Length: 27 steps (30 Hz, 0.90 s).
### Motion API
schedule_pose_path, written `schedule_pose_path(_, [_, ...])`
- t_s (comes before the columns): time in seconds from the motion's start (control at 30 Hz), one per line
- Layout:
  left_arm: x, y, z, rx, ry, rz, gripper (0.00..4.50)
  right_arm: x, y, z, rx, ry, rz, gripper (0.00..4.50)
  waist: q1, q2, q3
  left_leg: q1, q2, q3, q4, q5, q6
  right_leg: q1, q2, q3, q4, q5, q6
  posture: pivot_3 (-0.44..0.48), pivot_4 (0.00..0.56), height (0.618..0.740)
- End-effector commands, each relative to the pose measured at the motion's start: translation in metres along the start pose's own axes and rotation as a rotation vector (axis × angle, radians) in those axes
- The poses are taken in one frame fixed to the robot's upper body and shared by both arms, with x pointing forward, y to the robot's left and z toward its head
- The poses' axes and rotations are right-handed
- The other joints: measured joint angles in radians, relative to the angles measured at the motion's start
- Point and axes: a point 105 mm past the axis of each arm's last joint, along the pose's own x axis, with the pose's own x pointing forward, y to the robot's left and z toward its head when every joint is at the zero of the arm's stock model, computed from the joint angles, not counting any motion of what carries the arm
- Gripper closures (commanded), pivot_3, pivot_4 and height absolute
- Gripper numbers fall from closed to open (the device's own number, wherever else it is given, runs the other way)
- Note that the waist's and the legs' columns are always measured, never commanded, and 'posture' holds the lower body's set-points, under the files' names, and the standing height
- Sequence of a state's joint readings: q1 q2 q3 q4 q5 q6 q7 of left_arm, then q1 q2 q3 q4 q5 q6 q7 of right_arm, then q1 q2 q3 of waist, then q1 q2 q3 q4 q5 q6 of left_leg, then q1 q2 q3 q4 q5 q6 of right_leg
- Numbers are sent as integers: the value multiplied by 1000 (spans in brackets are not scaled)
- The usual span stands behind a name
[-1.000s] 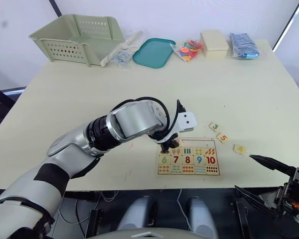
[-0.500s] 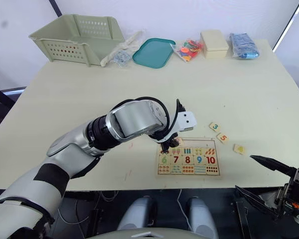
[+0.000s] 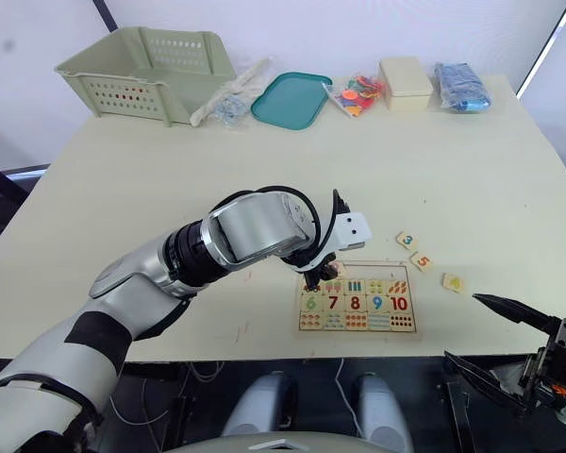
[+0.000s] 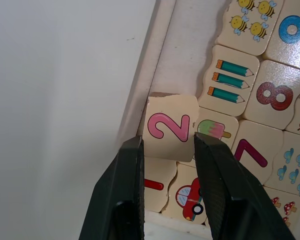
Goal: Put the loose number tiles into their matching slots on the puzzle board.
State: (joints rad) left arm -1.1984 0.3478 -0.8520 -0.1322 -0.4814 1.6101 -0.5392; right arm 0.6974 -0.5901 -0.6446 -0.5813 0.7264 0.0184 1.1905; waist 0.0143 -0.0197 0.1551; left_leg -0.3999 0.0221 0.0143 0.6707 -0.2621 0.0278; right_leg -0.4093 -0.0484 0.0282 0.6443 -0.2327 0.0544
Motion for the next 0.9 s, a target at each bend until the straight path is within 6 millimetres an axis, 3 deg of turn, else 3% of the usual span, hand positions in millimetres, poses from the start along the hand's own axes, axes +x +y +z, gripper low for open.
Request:
schedule_pose_path(0.03, [-5,0,5,0,-31,2,3459,1,3,7,-29,-16,5,0,0,0,0,0,0,0,0,0,0,0,0,0,0,0,0,0,150,740])
schedule_pose_path(0.9, [-3,1,5,-5,-32,13,3459,0,4,6,-22,-20,1,0,0,0,0,0,0,0,0,0,0,0,0,0,0,0,0,0,150,740])
